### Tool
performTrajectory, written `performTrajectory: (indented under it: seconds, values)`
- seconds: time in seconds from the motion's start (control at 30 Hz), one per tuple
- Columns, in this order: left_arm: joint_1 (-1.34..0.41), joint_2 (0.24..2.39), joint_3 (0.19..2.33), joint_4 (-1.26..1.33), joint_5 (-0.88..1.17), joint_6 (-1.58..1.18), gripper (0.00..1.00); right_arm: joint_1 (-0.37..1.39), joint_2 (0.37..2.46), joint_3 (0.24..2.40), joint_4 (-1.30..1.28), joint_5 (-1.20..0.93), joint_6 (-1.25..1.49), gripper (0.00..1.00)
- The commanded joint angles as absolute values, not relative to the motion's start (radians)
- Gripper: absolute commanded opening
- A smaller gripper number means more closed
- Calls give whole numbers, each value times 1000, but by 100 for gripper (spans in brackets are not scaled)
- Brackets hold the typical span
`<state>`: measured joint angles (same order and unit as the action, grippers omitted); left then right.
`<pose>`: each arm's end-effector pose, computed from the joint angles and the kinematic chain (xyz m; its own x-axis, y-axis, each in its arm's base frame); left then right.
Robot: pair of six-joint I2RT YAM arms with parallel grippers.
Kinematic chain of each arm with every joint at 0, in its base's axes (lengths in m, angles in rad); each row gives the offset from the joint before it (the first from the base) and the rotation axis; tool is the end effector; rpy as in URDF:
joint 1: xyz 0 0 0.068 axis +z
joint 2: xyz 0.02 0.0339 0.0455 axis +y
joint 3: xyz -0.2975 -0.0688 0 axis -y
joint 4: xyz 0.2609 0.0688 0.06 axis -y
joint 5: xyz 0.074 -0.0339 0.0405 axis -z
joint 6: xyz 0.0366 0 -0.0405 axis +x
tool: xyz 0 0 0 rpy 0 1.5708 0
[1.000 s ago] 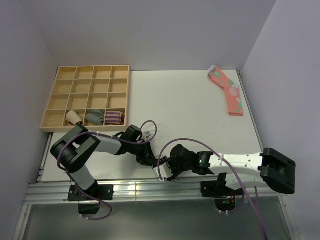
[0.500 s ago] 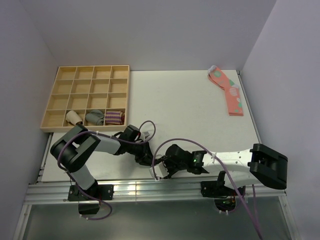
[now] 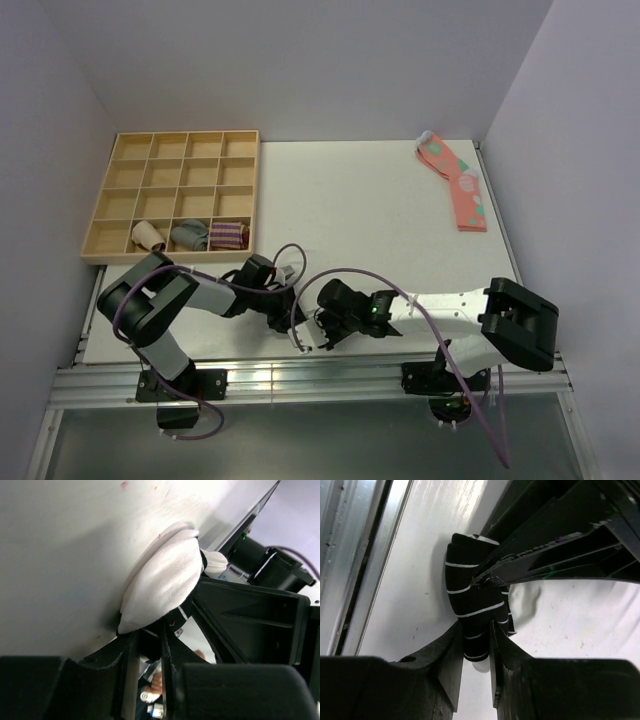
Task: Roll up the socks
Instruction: Roll the sock at the center of the board.
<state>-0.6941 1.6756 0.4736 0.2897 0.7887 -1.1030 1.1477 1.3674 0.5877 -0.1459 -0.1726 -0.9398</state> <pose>0.1849 -0.1877 0.1087 -0.9744 -0.0075 0.2249 -0.1889 0.5706 -0.7992 0.0985 0.2340 0.1762 0.5660 -0.6804 -0.4656 -0.8198 -0.4052 -0.4046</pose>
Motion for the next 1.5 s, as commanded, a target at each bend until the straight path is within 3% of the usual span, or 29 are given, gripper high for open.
performTrajectory:
  seconds: [0.0,0.1,0.2,0.5,0.77,1.03,1.47]
  values:
    - [-704,1638,398,357,695,-1160,14,1105,1414,690,-286,-273,-936,28]
    - [-706,1569,368,373,573,-1187,19,1062,1456,759,-372,-336,-942,28]
    - [-718,1490,347,383,444,-1197,32,1023,1514,840,-533,-408,-957,27]
    - [-821,1292,305,359,22,-1141,40,924,1681,1024,-837,-576,-1054,26]
    - [-983,1097,258,334,-277,-1065,43,859,1868,1184,-1064,-663,-1144,26]
    - [-1158,1037,209,368,-500,-1019,42,792,2003,1333,-1216,-721,-1172,27]
    - [-1350,1061,172,463,-673,-993,42,764,2068,1350,-1161,-686,-1028,26]
